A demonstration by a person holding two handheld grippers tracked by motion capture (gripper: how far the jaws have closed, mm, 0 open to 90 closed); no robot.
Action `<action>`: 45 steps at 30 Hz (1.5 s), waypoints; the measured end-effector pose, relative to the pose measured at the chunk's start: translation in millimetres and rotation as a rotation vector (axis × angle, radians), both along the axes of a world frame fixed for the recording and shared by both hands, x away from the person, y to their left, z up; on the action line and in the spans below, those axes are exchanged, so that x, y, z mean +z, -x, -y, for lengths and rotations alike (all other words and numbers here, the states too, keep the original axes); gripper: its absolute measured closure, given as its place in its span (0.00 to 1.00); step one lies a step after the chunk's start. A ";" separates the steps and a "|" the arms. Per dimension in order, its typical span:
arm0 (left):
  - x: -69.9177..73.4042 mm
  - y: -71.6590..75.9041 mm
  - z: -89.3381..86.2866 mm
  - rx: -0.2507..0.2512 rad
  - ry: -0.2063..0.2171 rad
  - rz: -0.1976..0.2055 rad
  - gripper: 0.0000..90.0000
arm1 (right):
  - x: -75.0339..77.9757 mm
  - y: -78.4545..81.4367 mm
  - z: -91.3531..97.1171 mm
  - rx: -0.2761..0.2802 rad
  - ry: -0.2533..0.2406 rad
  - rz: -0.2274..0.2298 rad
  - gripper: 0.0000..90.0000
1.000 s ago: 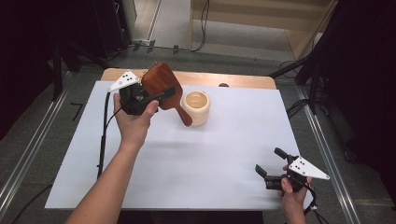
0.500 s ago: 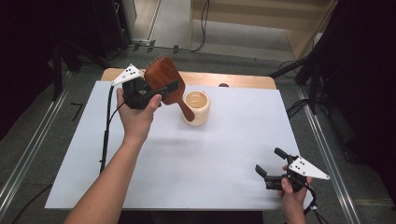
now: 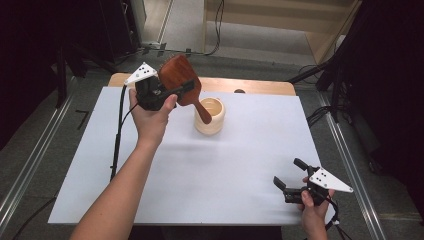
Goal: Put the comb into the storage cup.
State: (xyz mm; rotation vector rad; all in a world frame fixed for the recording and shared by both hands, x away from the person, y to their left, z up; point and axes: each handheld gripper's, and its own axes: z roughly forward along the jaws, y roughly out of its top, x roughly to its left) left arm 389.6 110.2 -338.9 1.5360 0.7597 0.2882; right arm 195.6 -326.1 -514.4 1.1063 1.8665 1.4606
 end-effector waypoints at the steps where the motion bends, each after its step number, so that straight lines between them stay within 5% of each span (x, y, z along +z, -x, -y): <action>1: -0.6 -0.9 0.5 0.004 -0.004 0.000 0.63 | 0.0 -0.2 0.0 0.001 0.001 0.001 0.00; 45: -23.3 -41.2 24.7 0.107 -0.006 -0.011 0.63 | -0.3 -0.2 0.9 -0.006 -0.008 -0.005 0.00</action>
